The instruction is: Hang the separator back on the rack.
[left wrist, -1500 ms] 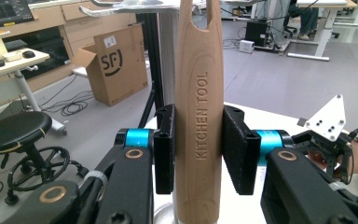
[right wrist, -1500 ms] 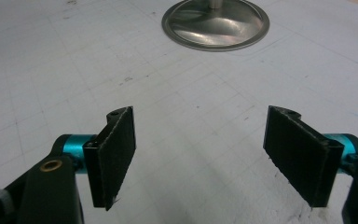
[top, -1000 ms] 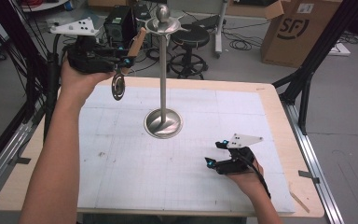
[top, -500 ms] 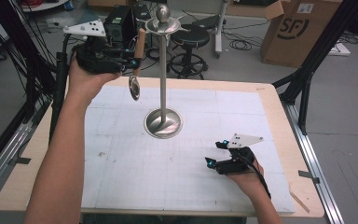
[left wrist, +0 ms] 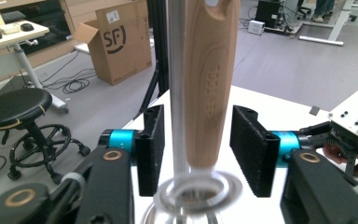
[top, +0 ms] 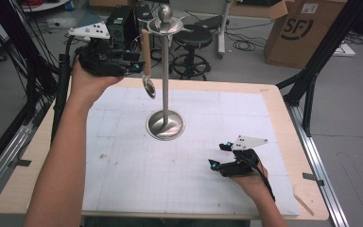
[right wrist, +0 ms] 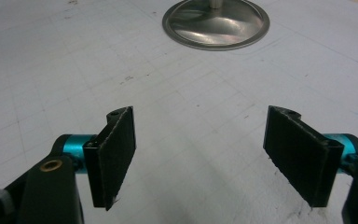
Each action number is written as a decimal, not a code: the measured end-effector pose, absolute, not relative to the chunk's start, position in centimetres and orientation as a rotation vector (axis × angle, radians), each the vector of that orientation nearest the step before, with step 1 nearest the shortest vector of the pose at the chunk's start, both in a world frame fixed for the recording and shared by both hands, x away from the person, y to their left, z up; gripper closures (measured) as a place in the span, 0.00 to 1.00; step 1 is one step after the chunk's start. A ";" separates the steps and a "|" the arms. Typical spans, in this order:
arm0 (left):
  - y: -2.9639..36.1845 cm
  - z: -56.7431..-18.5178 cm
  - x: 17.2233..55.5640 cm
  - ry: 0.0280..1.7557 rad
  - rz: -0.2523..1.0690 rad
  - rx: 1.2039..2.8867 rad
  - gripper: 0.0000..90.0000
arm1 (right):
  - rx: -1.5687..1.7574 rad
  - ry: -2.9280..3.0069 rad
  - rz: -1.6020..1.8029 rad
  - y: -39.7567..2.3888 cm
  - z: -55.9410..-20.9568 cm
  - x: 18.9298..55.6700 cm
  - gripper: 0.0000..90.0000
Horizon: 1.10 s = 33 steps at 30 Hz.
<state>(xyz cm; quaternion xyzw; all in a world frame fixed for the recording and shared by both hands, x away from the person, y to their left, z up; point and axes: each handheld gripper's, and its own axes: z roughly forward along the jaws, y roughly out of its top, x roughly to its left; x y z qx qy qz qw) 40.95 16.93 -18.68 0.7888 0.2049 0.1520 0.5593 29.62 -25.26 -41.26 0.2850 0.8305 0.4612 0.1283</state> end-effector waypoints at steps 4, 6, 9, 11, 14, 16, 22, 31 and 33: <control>17.4 -19.2 40.9 0.490 0.343 1.881 0.55 | 0.828 2.413 1.342 -25.3 -41.3 29.6 0.27; 17.4 -19.5 40.7 0.498 0.345 1.903 0.50 | 0.828 2.413 1.342 -25.3 -41.2 29.6 0.27; 17.4 -20.1 40.3 0.494 0.333 1.945 0.47 | 0.835 2.414 1.342 -25.3 -41.2 29.6 0.27; 17.5 -20.4 40.0 0.494 0.327 1.966 0.47 | 0.837 2.415 1.341 -25.3 -41.2 29.6 0.27; 17.7 -20.7 39.5 0.484 0.323 1.974 0.45 | 0.827 2.413 1.338 -25.2 -41.3 29.6 0.27; 17.8 -20.8 39.1 0.477 0.318 1.973 0.44 | 0.828 2.418 1.336 -25.2 -41.2 29.5 0.27; 17.7 -21.5 38.0 0.442 0.308 1.990 0.41 | 0.832 2.422 1.328 -25.1 -41.3 29.5 0.27; 17.6 -23.3 36.8 0.403 0.277 1.991 0.37 | 0.832 2.418 1.329 -25.3 -41.3 29.5 0.27; 17.7 -23.8 36.5 0.402 0.279 1.991 0.37 | 0.835 2.417 1.326 -25.3 -41.3 29.5 0.27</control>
